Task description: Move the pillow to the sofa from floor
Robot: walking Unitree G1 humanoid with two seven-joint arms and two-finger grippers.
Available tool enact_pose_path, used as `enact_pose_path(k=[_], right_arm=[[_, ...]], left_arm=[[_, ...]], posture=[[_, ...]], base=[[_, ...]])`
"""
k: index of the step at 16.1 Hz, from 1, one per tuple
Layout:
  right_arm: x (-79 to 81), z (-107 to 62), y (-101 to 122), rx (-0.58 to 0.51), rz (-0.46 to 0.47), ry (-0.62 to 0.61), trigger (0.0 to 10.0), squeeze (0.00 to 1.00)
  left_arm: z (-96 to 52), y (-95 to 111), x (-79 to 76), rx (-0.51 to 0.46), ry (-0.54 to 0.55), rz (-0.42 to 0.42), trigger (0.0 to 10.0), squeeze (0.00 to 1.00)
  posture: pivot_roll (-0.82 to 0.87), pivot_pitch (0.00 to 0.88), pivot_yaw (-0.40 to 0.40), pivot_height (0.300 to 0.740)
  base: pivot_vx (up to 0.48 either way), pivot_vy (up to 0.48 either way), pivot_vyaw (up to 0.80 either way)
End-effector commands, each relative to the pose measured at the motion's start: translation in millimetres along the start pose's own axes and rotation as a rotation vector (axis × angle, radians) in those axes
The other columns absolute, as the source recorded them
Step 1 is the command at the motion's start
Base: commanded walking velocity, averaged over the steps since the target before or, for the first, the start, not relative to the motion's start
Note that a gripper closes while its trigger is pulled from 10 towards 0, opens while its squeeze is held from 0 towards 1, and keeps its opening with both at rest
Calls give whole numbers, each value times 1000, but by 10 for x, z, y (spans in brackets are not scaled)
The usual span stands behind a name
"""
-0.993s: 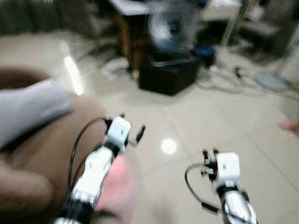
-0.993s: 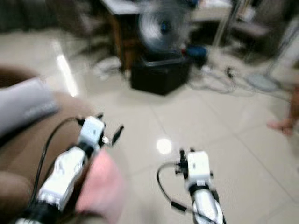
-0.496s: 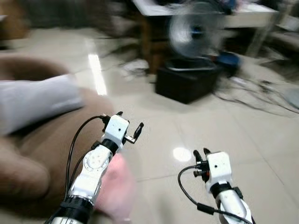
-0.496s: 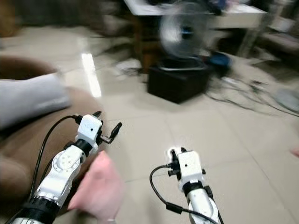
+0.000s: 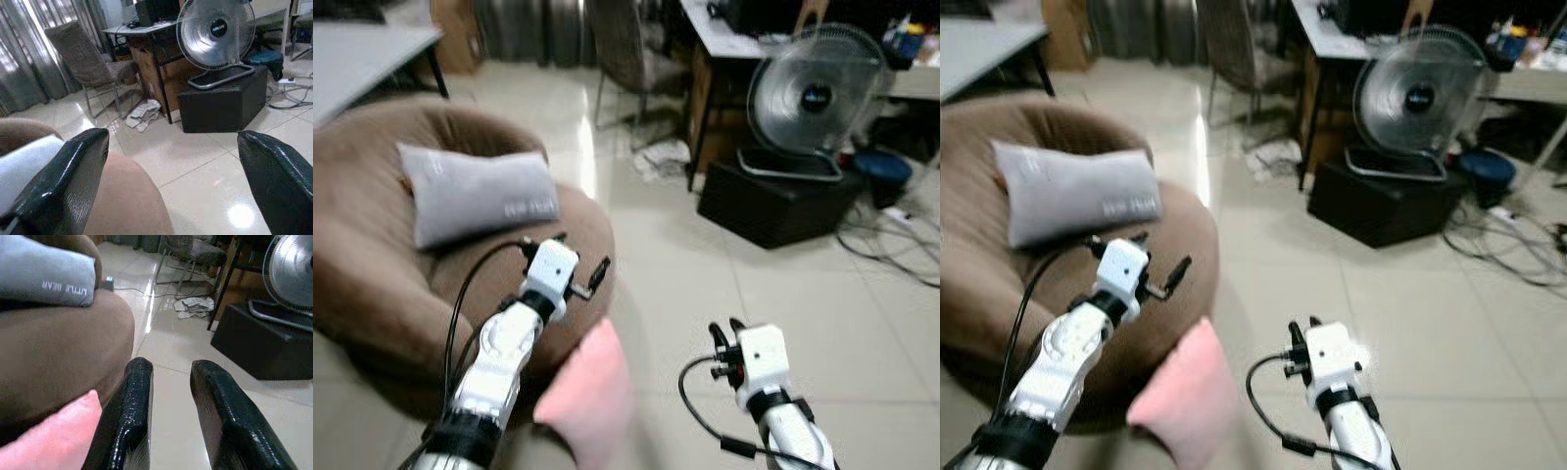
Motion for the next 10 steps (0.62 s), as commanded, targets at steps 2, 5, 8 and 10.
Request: enact_pose_path(k=[2, 5, 8, 10], right_arm=[[-107, -31, -45, 16, 21, -58, 10000, 0], [-135, -43, -79, 34, 15, -76, 10000, 0], [-146, -60, -75, 24, 31, -84, 10000, 0], [-169, -79, -83, 26, 33, -105, 10000, 0]], left_arm=[[80, 69, -108, -18, -50, 17, 10000, 0], [123, 34, -120, 9, -41, 26, 10000, 0], [150, 38, -151, 2, -46, 2, 10000, 0], [157, 34, -201, -3, -61, -7, 10000, 0]], posture=[[-21, 4, 21, 740], [-25, 4, 22, 740], [-31, 3, 22, 720], [-38, 0, 22, 700]], base=[[373, 0, 0], [0, 0, 0], [0, 0, 0], [0, 0, 0]])
Point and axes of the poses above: a point about 5 cm out from each wrist's last joint towards the gripper, its own z axis pointing out of the wrist towards the gripper, its own y axis along the axis of the wrist's last joint, x = y × z, the point moved 2 cm from there along z, pointing out of the wrist towards the gripper, and after that the axes turned 2 degrees about -z, right-handed, at the moved point
